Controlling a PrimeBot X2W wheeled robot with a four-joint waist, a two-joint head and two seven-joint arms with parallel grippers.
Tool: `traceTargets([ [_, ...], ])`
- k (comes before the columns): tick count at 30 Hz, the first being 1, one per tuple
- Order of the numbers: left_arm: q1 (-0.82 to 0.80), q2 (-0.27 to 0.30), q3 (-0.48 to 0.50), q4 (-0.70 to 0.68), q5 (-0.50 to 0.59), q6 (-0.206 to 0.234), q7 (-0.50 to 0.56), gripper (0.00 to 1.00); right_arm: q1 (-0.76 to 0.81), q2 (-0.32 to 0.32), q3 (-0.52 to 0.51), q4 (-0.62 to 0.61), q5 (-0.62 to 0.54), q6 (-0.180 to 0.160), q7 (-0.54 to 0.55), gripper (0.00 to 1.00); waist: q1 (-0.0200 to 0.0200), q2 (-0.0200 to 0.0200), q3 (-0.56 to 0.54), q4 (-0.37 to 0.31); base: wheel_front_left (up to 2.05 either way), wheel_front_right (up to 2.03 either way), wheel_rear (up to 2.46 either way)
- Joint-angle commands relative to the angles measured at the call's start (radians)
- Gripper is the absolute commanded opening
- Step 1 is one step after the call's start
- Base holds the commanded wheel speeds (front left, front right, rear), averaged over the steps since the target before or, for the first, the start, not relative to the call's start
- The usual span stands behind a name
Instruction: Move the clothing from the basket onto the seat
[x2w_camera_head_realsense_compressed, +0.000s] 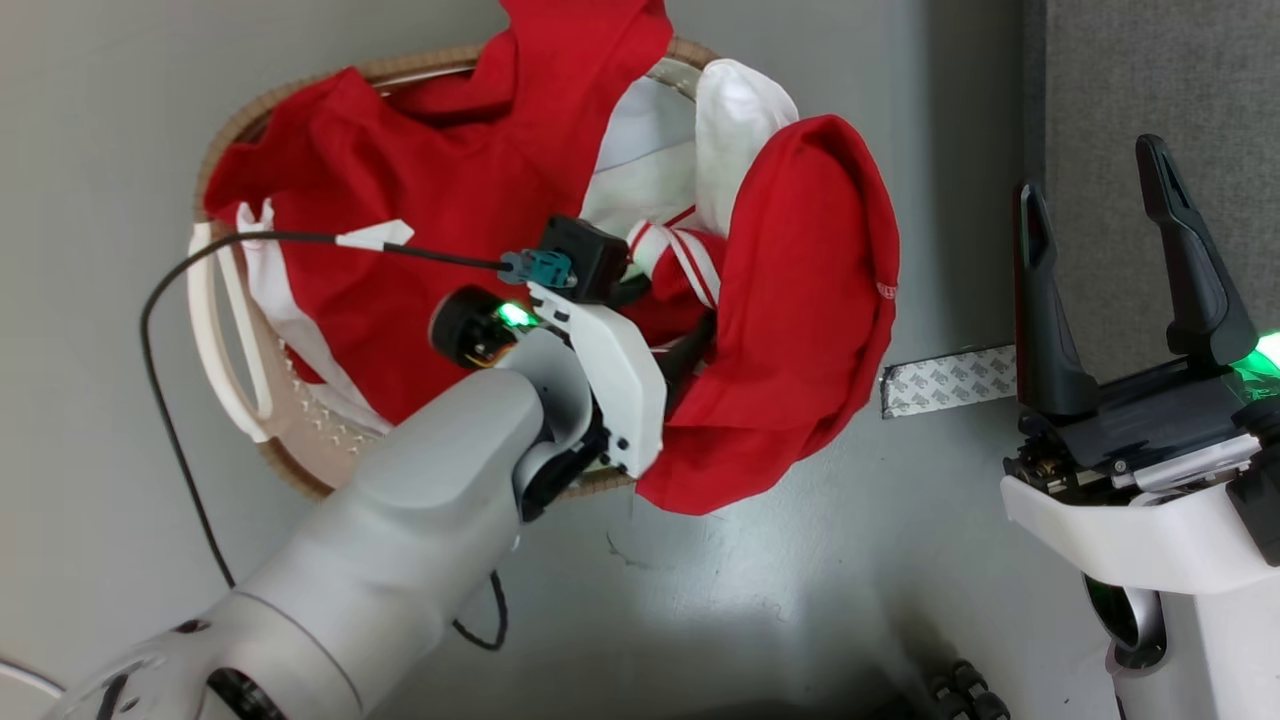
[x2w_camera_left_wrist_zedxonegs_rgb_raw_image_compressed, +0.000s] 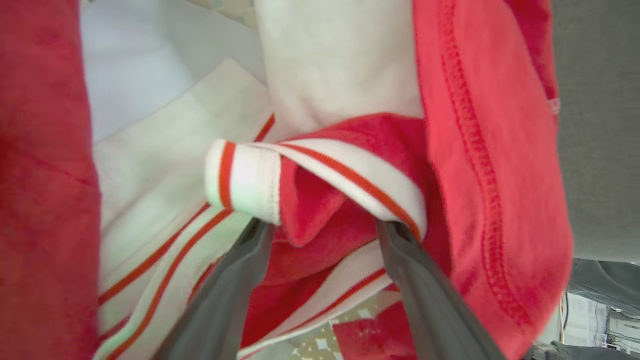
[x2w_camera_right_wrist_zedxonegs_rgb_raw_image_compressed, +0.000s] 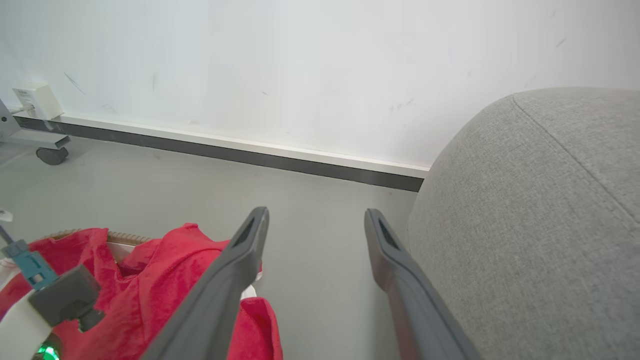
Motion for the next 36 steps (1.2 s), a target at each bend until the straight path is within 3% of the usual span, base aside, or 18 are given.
traceTargets([
  [1, -0.011, 0.007, -0.006, -0.007, -0.012, 0.001, -0.005, 1.00, -0.001, -0.002, 0.001, -0.001, 0.002, -0.002, 0.000, 1.00, -0.0001, 0.0000, 0.000, -0.001, 0.00, 0.00, 0.00],
  [6, -0.026, 0.025, -0.083, -0.049, -0.107, 0.001, -0.018, 1.00, -0.005, -0.003, -0.003, -0.006, 0.001, -0.002, 0.000, 1.00, -0.0001, 0.0000, 0.002, -0.006, 0.00, 0.00, 0.00],
  [7, -0.030, 0.027, -0.100, -0.057, -0.116, 0.001, -0.021, 0.45, -0.003, -0.002, -0.005, -0.006, 0.000, -0.002, 0.000, 1.00, -0.0001, 0.0000, 0.002, -0.006, 0.00, 0.00, 0.00],
  [8, -0.037, 0.030, -0.112, -0.063, -0.124, 0.000, -0.032, 0.17, 0.000, -0.002, -0.006, -0.006, -0.001, -0.002, 0.000, 1.00, -0.0001, 0.0000, 0.001, -0.005, 0.00, 0.00, 0.00],
  [9, -0.041, 0.032, -0.122, -0.068, -0.134, 0.000, -0.046, 0.00, 0.002, -0.002, -0.009, -0.005, -0.001, -0.002, 0.000, 1.00, -0.0001, 0.0000, -0.001, -0.004, 0.00, 0.00, 0.00],
  [18, -0.059, 0.051, -0.168, -0.054, -0.180, 0.001, -0.159, 0.00, 0.009, -0.002, -0.018, 0.021, -0.003, -0.002, 0.000, 1.00, -0.0001, 0.0000, -0.072, 0.024, 0.00, 0.00, 0.00],
  [25, 0.011, 0.077, -0.149, -0.082, -0.252, 0.001, -0.215, 0.00, 0.043, -0.003, -0.021, 0.062, 0.015, -0.002, 0.000, 1.00, -0.0001, 0.0000, -0.224, 0.056, 0.00, 0.00, 0.00],
  [28, 0.056, 0.091, -0.081, -0.124, -0.257, 0.001, -0.220, 0.00, 0.075, -0.003, -0.025, 0.084, 0.023, -0.002, 0.000, 1.00, -0.0001, 0.0000, -0.315, 0.069, 0.00, 0.00, 0.00],
  [36, 0.307, 0.105, 0.191, -0.284, -0.132, 0.001, -0.219, 0.00, 0.205, -0.003, -0.033, 0.148, 0.055, -0.002, 0.000, 1.00, -0.0001, 0.0000, -0.600, 0.101, 0.00, 0.00, 0.00],
])
